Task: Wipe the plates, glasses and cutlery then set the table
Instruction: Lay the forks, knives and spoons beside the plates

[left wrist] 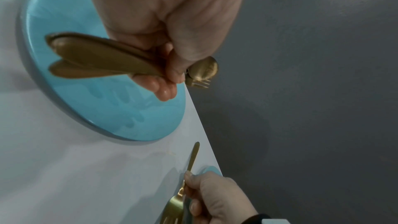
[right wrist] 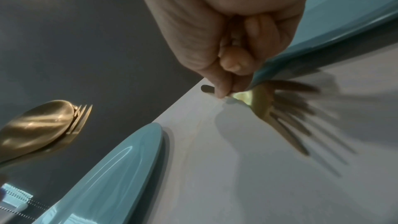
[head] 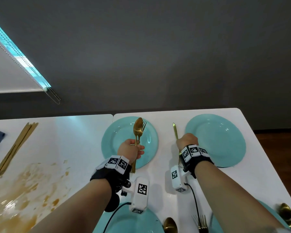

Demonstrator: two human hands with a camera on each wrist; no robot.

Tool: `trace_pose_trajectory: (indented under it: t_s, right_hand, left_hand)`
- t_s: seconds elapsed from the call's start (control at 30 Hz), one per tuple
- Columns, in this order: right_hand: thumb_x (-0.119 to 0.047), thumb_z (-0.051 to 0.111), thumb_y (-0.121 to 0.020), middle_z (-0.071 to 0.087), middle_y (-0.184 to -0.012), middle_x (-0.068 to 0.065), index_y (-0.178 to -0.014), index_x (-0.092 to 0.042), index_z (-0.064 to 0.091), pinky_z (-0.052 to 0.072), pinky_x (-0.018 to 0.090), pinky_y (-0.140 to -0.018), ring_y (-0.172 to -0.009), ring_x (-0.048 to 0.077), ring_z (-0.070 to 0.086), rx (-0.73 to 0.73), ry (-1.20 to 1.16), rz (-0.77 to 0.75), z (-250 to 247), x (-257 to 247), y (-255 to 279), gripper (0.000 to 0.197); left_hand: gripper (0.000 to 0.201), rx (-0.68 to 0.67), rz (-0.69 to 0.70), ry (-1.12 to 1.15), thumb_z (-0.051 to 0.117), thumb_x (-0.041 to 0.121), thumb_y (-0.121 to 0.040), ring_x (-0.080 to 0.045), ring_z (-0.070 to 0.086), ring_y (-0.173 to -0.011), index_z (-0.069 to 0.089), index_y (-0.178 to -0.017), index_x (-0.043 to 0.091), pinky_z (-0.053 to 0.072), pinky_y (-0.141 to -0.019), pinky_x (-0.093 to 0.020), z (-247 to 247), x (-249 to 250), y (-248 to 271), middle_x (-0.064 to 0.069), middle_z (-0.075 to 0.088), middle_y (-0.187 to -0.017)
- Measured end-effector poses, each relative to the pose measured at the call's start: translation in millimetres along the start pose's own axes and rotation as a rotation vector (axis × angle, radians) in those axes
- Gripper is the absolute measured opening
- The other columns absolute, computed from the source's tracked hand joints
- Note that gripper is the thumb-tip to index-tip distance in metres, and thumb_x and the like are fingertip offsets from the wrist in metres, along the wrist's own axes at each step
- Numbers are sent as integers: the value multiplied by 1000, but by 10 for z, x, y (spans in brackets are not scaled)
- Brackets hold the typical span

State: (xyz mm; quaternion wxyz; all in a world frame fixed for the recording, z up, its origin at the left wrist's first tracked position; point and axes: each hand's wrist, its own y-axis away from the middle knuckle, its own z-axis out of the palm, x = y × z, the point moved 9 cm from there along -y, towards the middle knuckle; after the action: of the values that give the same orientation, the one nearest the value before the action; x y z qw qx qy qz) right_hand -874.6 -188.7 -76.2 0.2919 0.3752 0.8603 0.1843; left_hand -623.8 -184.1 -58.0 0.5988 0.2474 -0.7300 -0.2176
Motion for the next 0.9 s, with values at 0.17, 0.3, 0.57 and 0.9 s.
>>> trace_pose_trajectory:
  t_s: [0.17, 0.3, 0.57, 0.9]
  right_hand:
    - [-9, 53, -89, 66, -103, 17, -80, 0, 59, 48, 30, -68, -86, 30, 62, 39, 64, -49, -63, -129, -57, 14]
    - [-11, 54, -89, 66, -104, 15, -97, -2, 65, 47, 30, -68, -95, 30, 64, 74, 127, -68, -91, -213, -72, 16]
    - [-10, 52, -90, 67, -100, 14, -95, -4, 66, 45, 29, -69, -91, 30, 64, 164, 196, -112, -109, -287, -138, 16]
    - [-7, 48, -92, 67, -101, 15, -98, -2, 66, 48, 32, -73, -93, 30, 64, 214, 207, -151, -112, -308, -92, 20]
  left_hand:
    - [14, 7, 2, 13, 47, 1, -95, -13, 56, -59, 50, -108, 6, 46, -55, -20, -2, 9, -63, -4, 63, -76]
    - [12, -3, 6, 17, 47, 1, -95, -12, 55, -59, 49, -105, 7, 46, -54, -18, 8, 40, -107, -4, 63, -76]
    - [14, -5, 9, 35, 48, 1, -95, -13, 55, -58, 50, -107, 7, 46, -55, -19, -29, 31, -157, -4, 63, -77]
    - [9, -2, -25, 98, 55, 3, -92, -15, 57, -60, 54, -95, 12, 46, -54, -22, -107, -89, -170, -8, 65, -78]
